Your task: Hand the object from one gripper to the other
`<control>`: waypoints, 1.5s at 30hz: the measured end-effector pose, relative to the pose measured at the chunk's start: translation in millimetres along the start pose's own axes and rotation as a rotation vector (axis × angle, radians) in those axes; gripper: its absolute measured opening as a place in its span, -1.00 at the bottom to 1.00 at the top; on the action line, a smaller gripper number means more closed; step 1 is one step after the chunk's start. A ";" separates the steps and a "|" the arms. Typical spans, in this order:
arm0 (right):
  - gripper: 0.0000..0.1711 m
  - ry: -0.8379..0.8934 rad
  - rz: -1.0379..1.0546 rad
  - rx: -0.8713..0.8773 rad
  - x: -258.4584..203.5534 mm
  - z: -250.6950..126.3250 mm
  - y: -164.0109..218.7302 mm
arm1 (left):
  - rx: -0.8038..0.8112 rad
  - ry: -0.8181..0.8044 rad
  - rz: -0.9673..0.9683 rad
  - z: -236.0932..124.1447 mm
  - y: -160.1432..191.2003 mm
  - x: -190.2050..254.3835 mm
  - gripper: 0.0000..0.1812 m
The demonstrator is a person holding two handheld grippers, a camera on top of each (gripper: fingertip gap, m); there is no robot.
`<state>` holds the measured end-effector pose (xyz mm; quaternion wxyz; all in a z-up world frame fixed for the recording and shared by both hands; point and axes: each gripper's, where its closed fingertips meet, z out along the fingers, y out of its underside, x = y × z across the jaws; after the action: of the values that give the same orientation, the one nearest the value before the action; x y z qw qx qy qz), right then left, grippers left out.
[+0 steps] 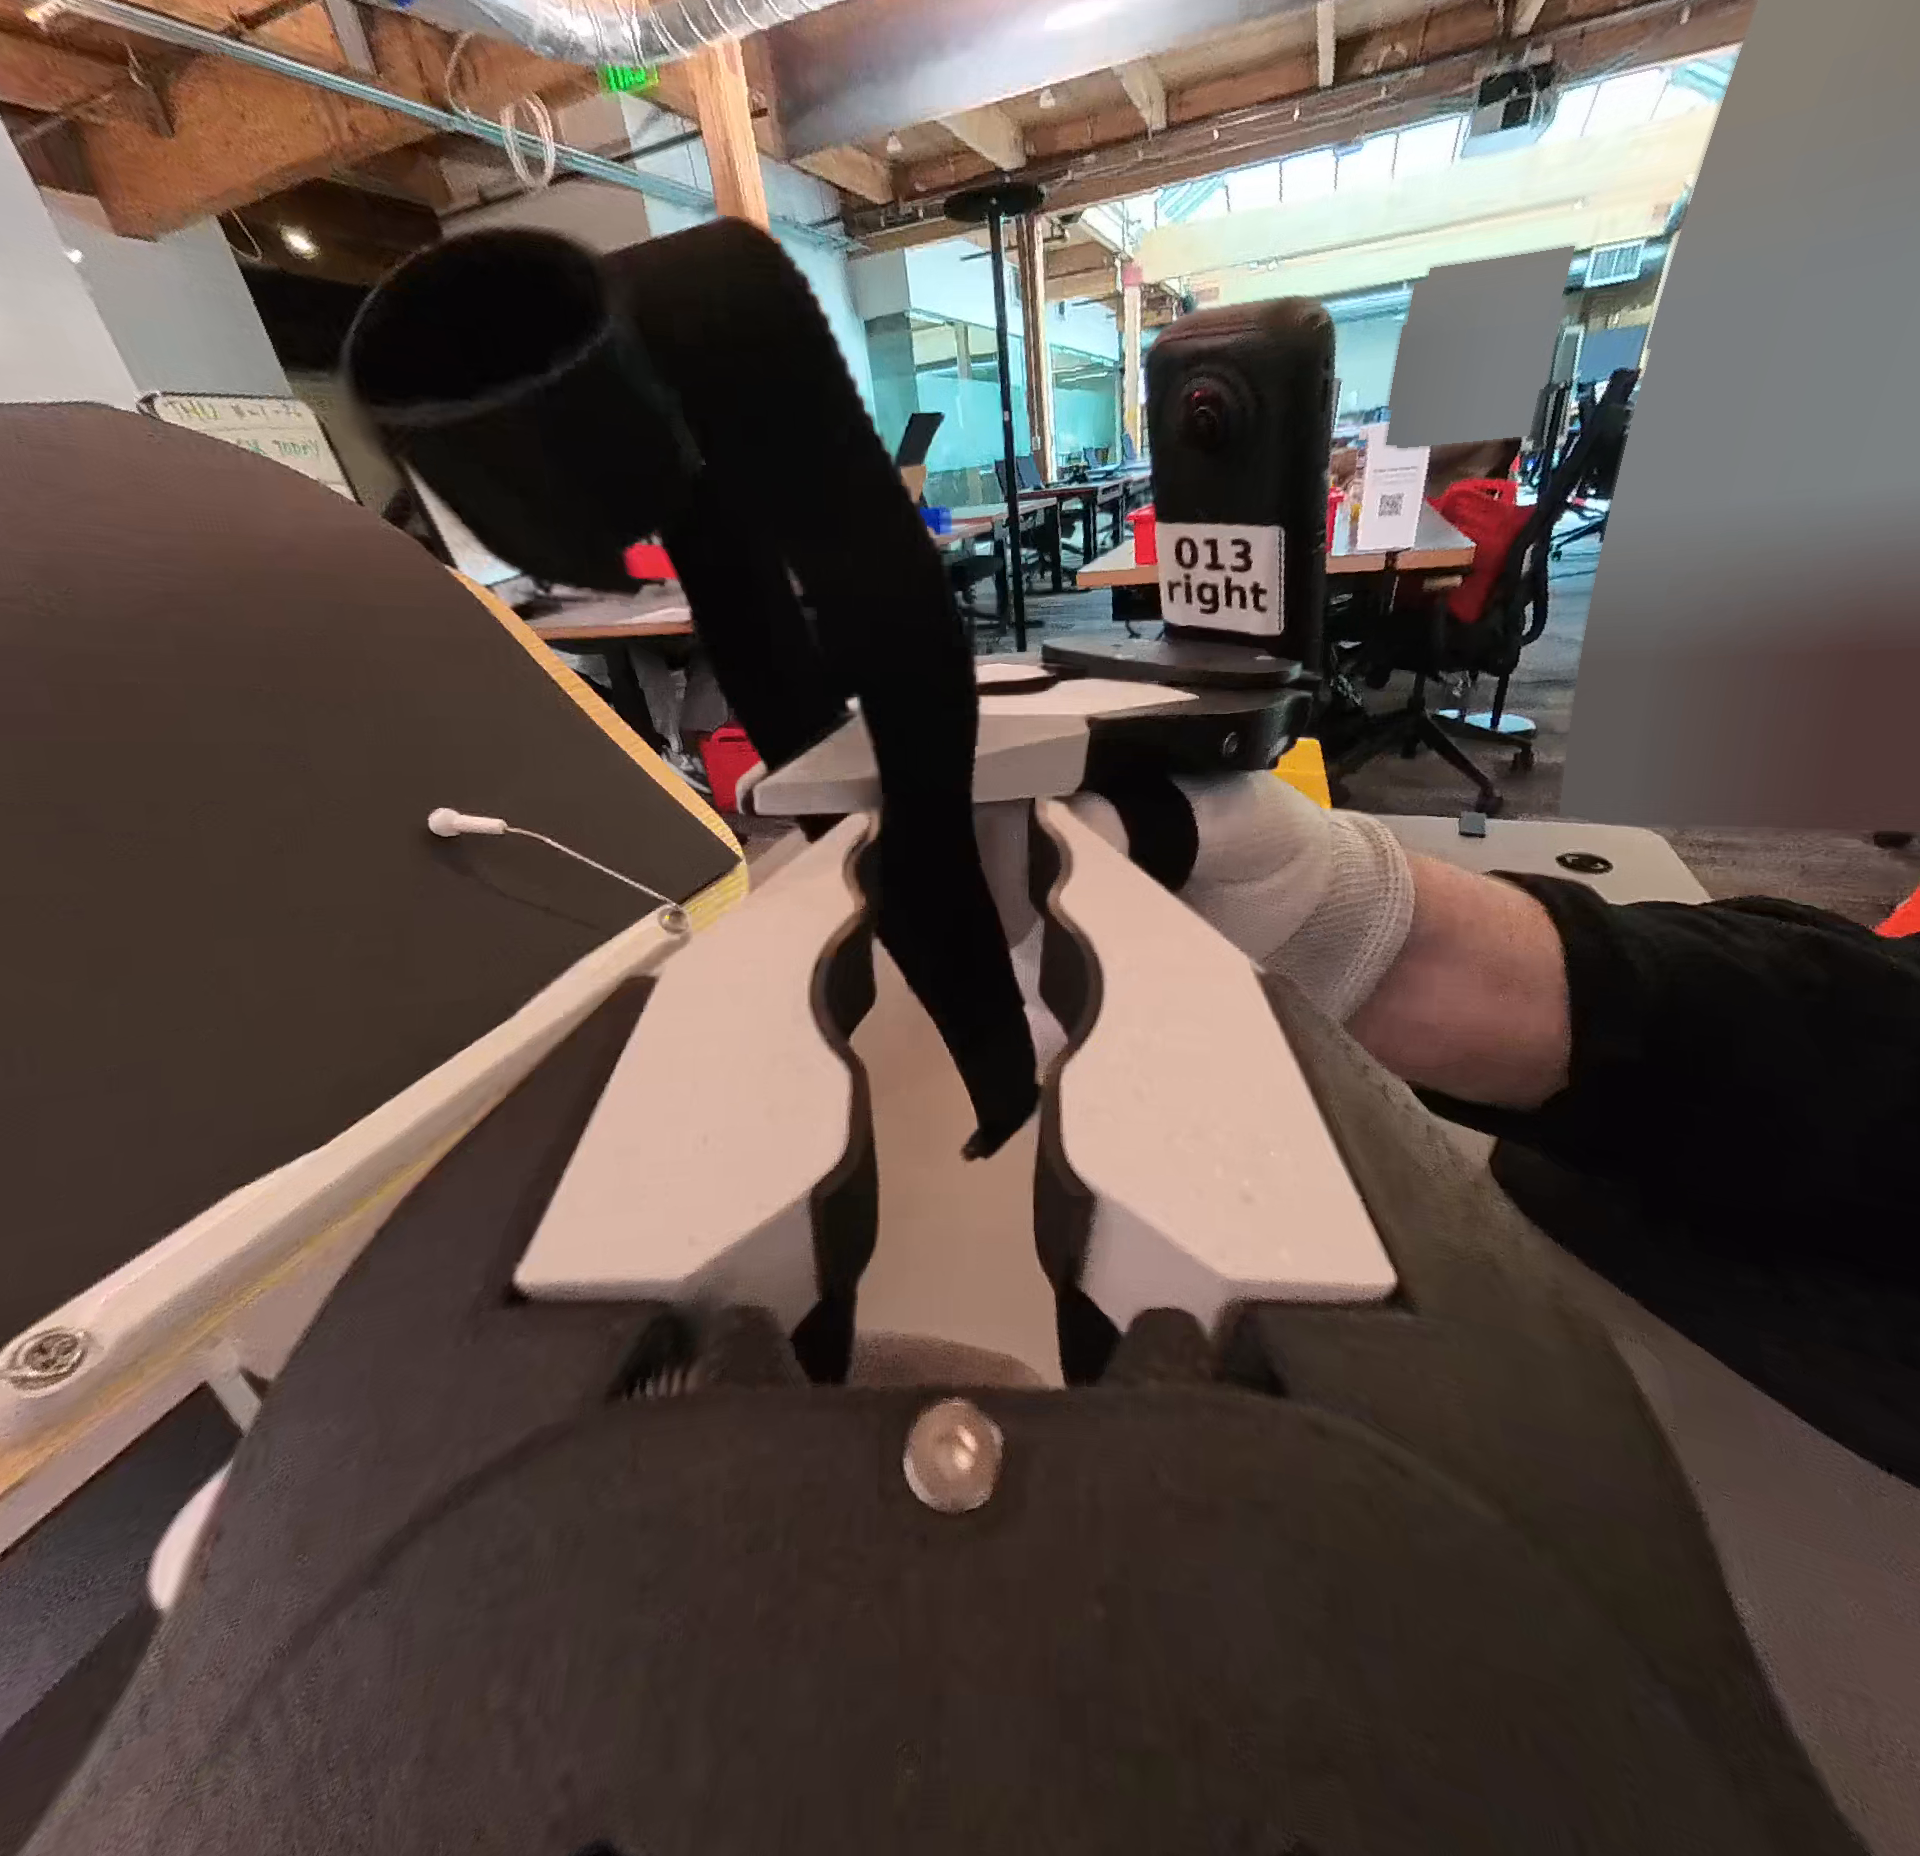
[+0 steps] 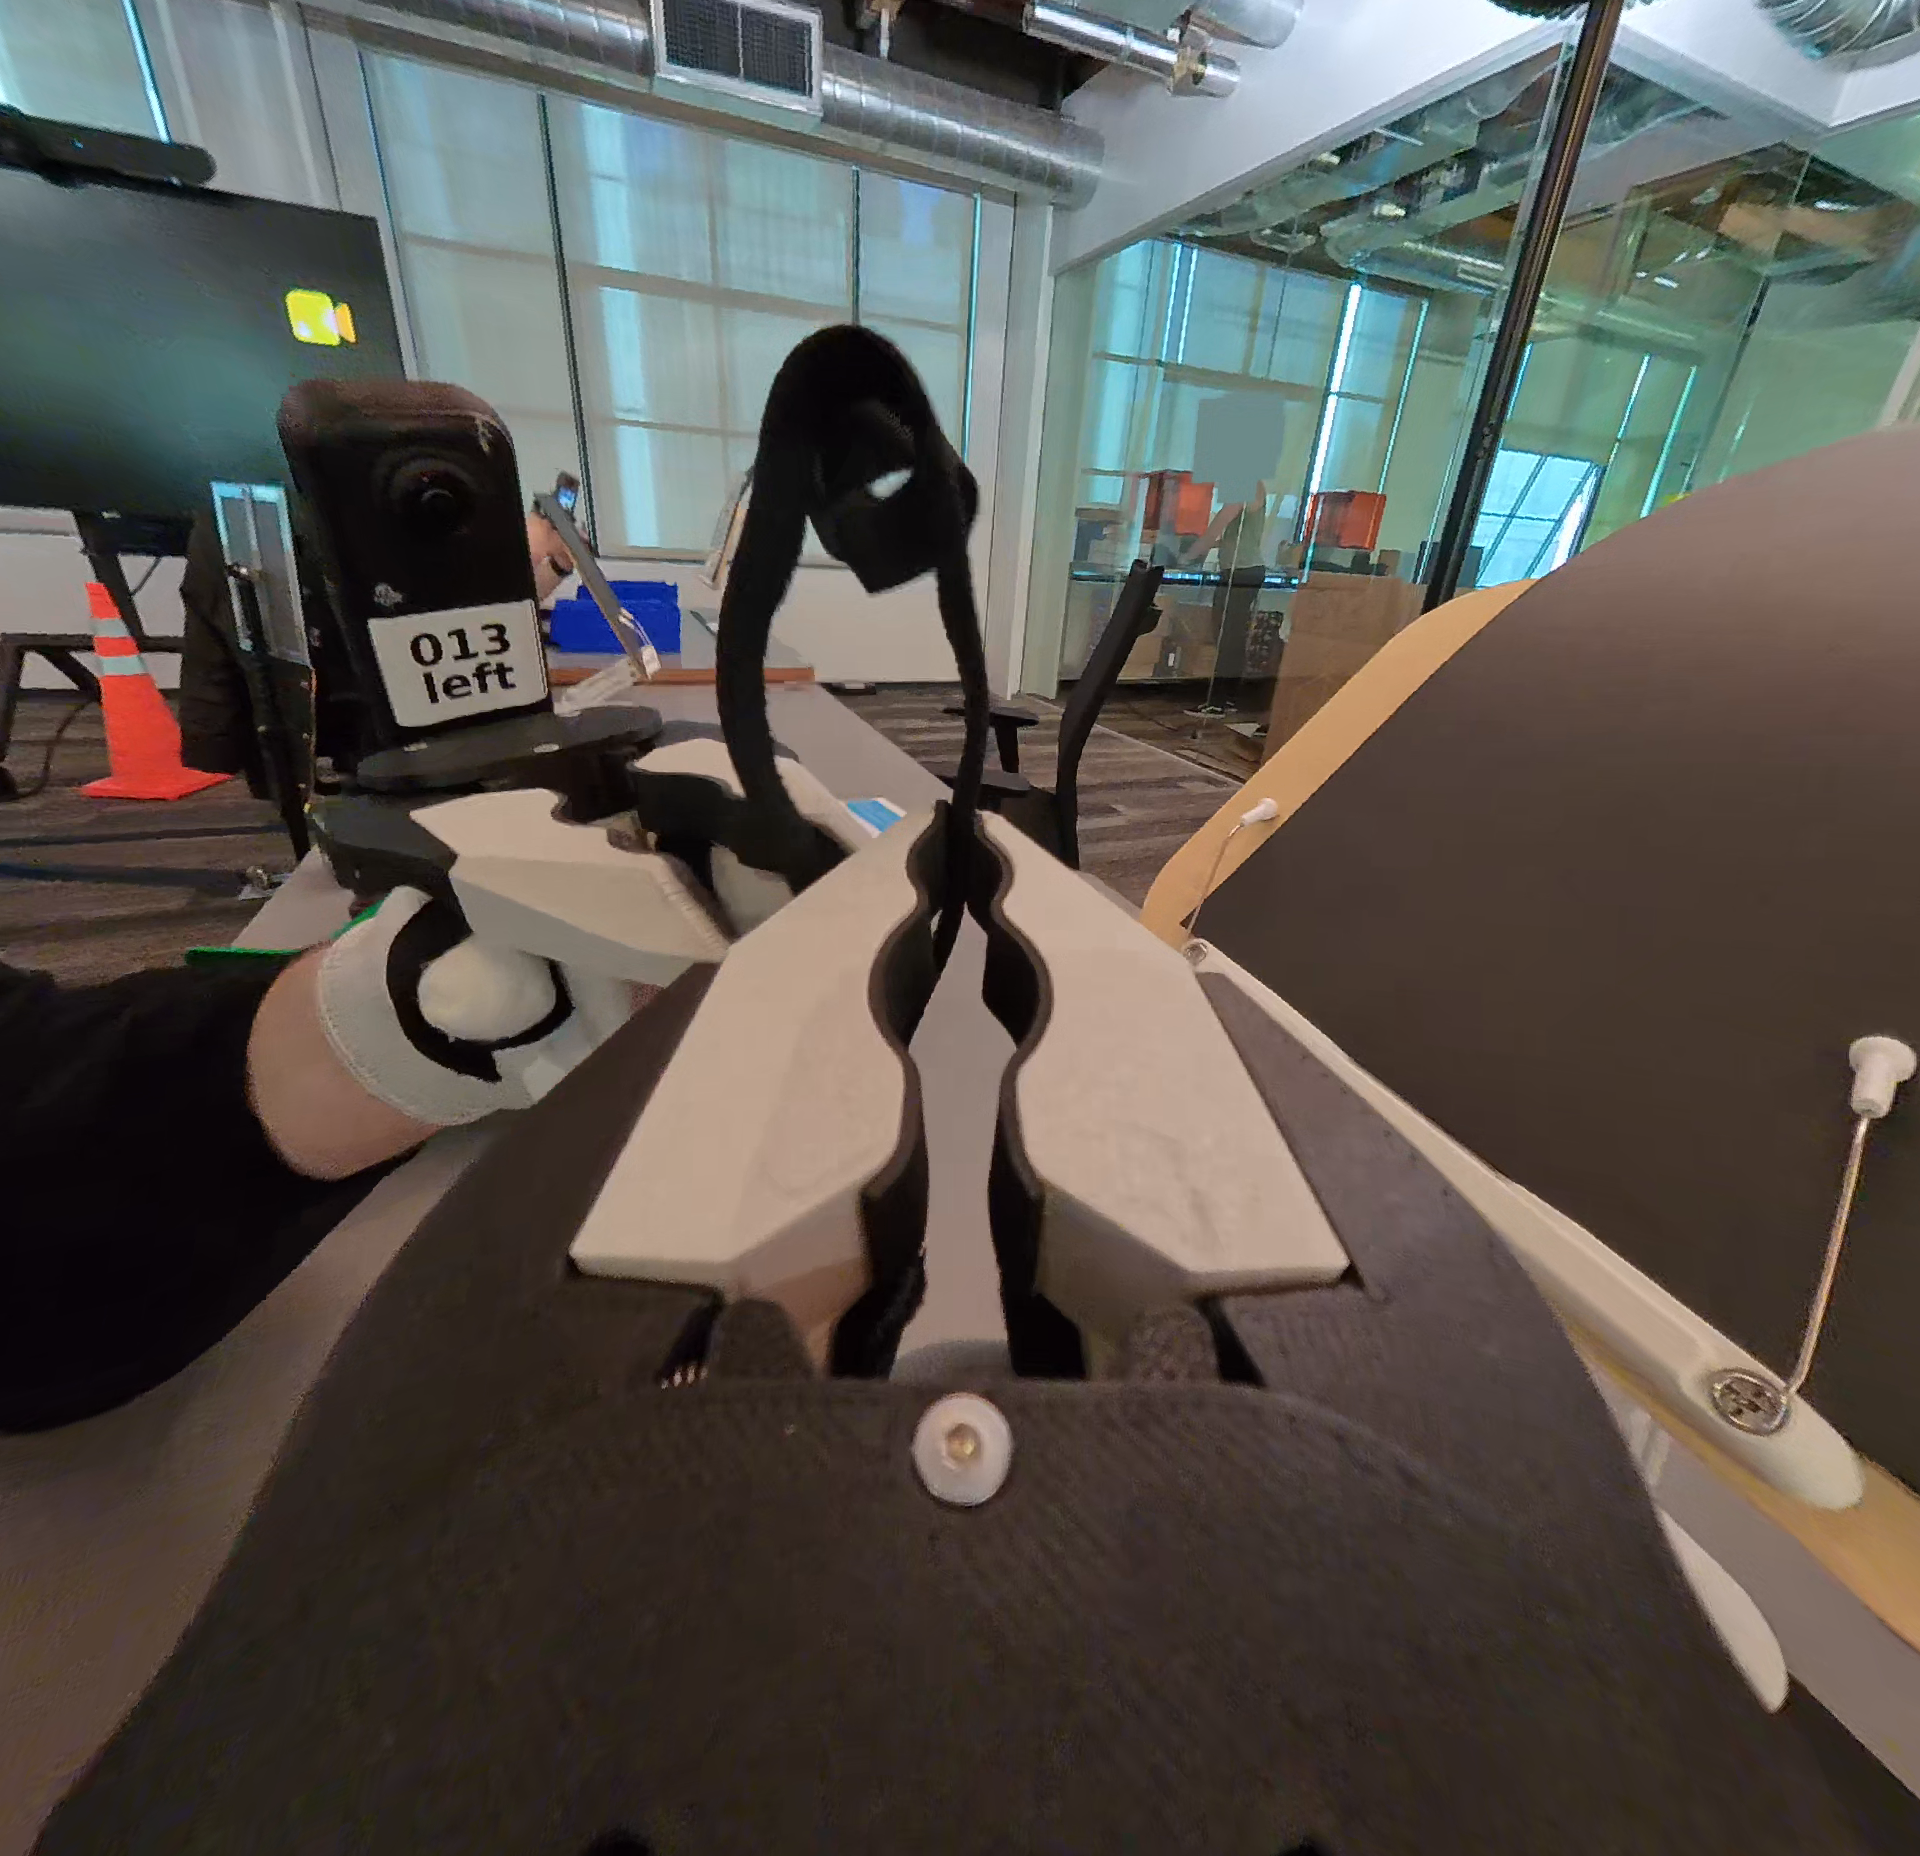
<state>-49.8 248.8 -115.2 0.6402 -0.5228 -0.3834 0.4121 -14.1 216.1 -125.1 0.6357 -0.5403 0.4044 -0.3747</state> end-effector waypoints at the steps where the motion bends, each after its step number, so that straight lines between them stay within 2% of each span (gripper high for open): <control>1: -1.00 0.002 -0.008 -0.009 0.4 0.0 1.0 | 0.003 0.000 -0.009 0.2 0.3 -0.3 -0.80; 3: -1.00 -0.001 -0.003 -0.017 0.8 0.2 1.8 | 0.021 0.023 -0.015 0.5 0.3 3.3 -0.97; 4: -1.00 -0.004 -0.005 -0.025 0.2 1.0 3.3 | 0.015 0.042 -0.023 1.7 2.0 6.4 -0.99; 14: -1.00 0.063 -0.071 -0.064 12.9 -0.6 12.3 | -0.031 0.151 0.000 8.5 14.8 31.6 -1.00; 18: -1.00 0.069 -0.111 -0.091 16.4 -4.7 14.2 | -0.060 0.178 0.073 7.5 20.0 38.7 -1.00; 24: -1.00 0.053 -0.113 -0.066 19.3 -12.3 7.2 | -0.037 0.101 0.193 -11.6 4.1 13.9 -0.71; 27: -1.00 0.032 -0.070 -0.034 21.3 -17.2 1.9 | 0.012 0.043 0.219 -29.1 -13.9 -5.6 -0.71; 30: -1.00 0.006 -0.070 -0.058 19.9 -18.0 6.7 | 0.099 -0.091 0.206 -47.2 -38.2 -34.6 -0.63; 35: -1.00 -0.083 -0.094 -0.122 -1.7 -5.7 25.6 | 0.026 -0.176 0.254 -49.0 -35.0 -48.3 -0.49; 39: -1.00 -0.130 -0.106 -0.149 -16.1 2.4 36.9 | 0.009 -0.156 0.239 -44.0 -28.6 -45.1 -0.70; 45: -1.00 -0.120 -0.091 -0.115 -10.9 -2.5 30.2 | -0.006 -0.141 0.245 -50.4 -28.9 -48.3 -0.98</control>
<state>-55.3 241.2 -145.9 0.6031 -0.5151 -0.4672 0.3908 -80.5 236.9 -95.7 0.7019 -0.5136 0.4230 -0.2541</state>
